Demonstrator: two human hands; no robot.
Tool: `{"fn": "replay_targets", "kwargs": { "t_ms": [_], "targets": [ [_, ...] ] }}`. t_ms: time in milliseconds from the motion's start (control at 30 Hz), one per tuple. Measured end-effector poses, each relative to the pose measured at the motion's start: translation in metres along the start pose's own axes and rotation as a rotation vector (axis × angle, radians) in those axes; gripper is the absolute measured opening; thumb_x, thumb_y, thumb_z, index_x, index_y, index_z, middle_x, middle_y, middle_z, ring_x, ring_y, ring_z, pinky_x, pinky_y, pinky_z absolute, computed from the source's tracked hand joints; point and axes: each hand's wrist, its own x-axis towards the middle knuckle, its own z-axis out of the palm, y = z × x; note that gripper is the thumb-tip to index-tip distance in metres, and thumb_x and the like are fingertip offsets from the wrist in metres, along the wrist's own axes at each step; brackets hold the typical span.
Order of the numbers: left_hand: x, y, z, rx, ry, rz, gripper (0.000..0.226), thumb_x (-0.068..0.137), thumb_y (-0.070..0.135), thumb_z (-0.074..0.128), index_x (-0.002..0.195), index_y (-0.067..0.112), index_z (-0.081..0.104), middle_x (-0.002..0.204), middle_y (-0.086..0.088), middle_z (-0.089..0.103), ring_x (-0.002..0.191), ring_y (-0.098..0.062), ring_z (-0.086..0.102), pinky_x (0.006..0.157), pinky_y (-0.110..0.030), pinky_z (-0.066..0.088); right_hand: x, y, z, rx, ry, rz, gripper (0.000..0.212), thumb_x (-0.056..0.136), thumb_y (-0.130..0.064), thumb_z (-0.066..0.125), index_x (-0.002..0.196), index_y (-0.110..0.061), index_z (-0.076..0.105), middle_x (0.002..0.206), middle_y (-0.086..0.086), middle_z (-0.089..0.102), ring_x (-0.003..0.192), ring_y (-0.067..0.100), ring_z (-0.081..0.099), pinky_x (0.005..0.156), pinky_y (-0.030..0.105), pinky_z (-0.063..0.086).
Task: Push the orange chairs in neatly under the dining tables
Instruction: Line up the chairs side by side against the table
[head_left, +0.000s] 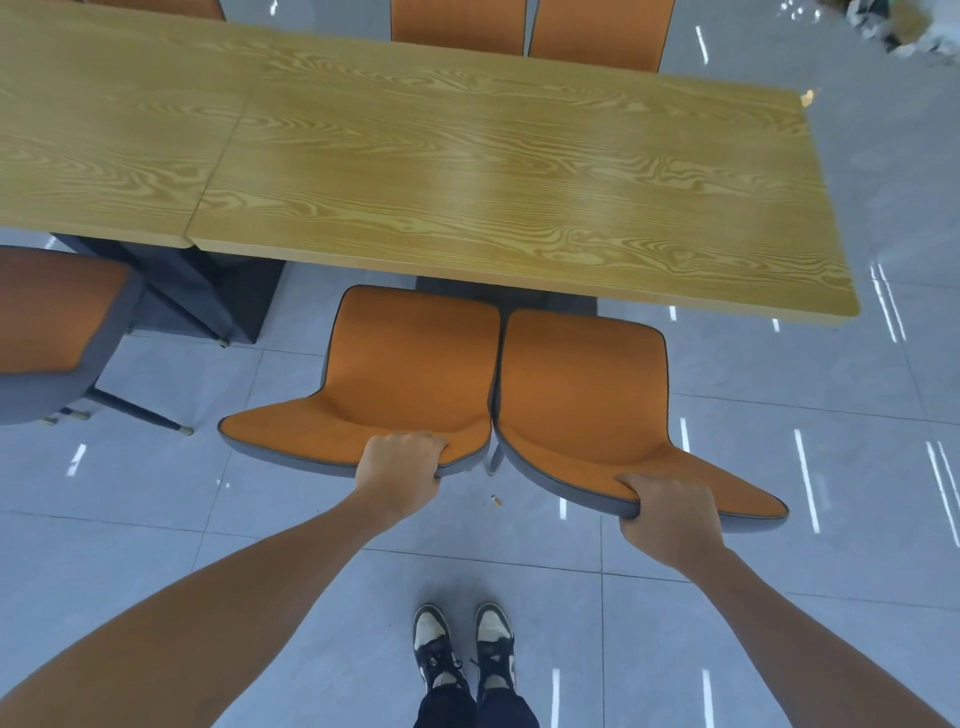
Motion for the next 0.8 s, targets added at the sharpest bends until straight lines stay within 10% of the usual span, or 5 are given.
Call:
{"fn": "replay_targets", "kwargs": {
  "t_ms": [200,333,467,800],
  "targets": [
    [-0.006,0.001,-0.019,-0.182,-0.115,0.006,0.032,0.088,0.043,0.060,0.116,0.027,0.058,0.101,0.005,0.062,0.094,-0.022,0.059,0.078,-0.036,0.045,0.001,-0.016,-0.032,0.016,-0.264,-0.016,0.018,0.077,-0.039,0.062,0.089,-0.036,0.050,0.066,-0.016,0.048,0.060,0.006,0.048,0.050,0.022,0.035],
    [-0.023,-0.013,-0.048,-0.436,-0.240,0.030,0.020,0.091,0.040,0.059,0.100,0.022,0.055,0.095,0.003,0.061,0.093,-0.024,0.057,0.077,-0.037,0.042,0.024,-0.059,-0.060,0.269,-0.494,0.022,0.051,0.078,-0.071,0.059,0.109,-0.031,0.057,0.107,-0.011,0.064,0.097,0.012,0.062,0.082,0.033,0.053],
    [-0.045,-0.058,-0.077,-0.469,-0.269,-0.084,0.060,0.096,0.044,0.054,0.149,0.021,0.042,0.152,0.000,0.046,0.135,-0.026,0.046,0.109,-0.042,0.041,0.056,-0.136,-0.090,0.228,-0.446,-0.089,0.071,0.093,-0.062,0.052,0.148,-0.018,0.042,0.150,0.001,0.047,0.136,0.023,0.045,0.111,0.043,0.039],
    [-0.137,-0.292,-0.100,-0.377,-0.063,-0.288,0.074,0.094,0.058,0.053,0.153,0.017,0.033,0.156,-0.006,0.037,0.145,-0.028,0.031,0.115,-0.047,0.030,0.138,-0.406,-0.118,-0.129,-0.427,-0.342,0.073,0.097,-0.056,0.047,0.156,-0.017,0.028,0.161,0.005,0.031,0.148,0.029,0.029,0.120,0.057,0.017]
  ]
}}
